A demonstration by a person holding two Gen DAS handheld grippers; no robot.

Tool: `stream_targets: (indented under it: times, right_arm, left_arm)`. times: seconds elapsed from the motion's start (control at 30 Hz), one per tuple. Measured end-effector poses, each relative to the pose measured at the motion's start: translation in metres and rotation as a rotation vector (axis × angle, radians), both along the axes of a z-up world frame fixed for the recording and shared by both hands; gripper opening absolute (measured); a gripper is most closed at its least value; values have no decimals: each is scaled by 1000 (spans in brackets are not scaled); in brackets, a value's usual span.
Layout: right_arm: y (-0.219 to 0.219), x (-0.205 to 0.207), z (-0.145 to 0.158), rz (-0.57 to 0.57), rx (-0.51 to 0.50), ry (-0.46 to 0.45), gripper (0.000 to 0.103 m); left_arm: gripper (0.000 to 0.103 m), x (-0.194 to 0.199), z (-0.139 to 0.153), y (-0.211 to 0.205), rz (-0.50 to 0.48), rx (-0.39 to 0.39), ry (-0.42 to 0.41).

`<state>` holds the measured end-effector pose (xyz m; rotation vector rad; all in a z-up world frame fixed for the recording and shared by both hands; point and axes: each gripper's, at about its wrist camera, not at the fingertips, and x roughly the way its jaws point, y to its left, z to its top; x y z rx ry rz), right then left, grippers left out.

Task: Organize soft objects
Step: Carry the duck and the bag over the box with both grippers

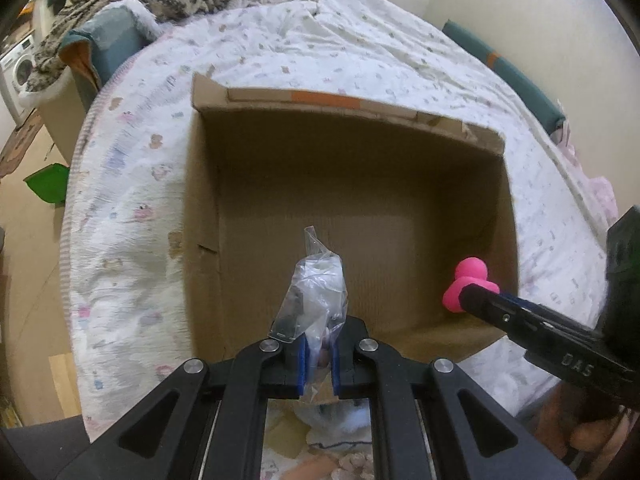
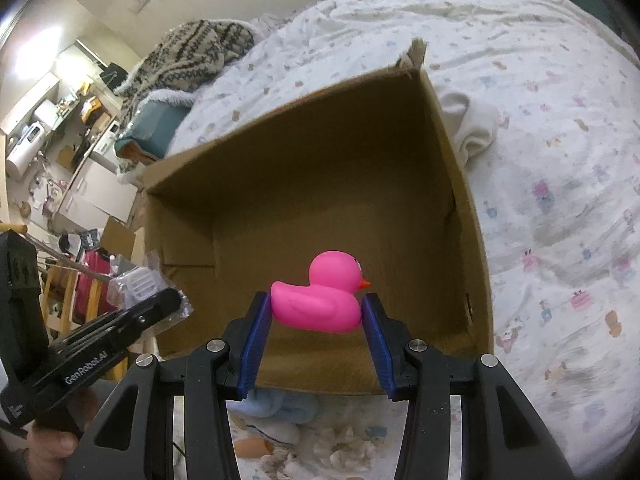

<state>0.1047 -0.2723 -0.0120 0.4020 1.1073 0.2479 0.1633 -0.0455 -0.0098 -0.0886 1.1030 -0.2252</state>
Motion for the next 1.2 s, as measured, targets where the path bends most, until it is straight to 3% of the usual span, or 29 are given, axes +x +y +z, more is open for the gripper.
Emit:
stream_targets:
  times: [0.2,0.5,1.2]
  right_arm:
    - [9,1,-11,29,-53,15,49]
    - [19,4,-23,53,-136,37,49]
    - [23,11,-33,55,-146,79,49]
  left_arm:
    - [8,4,-22,-3,3,30,33]
    - [9,3,-29,-10,-5,78,13]
    - [9,-6,-34,-23,-23,102,14]
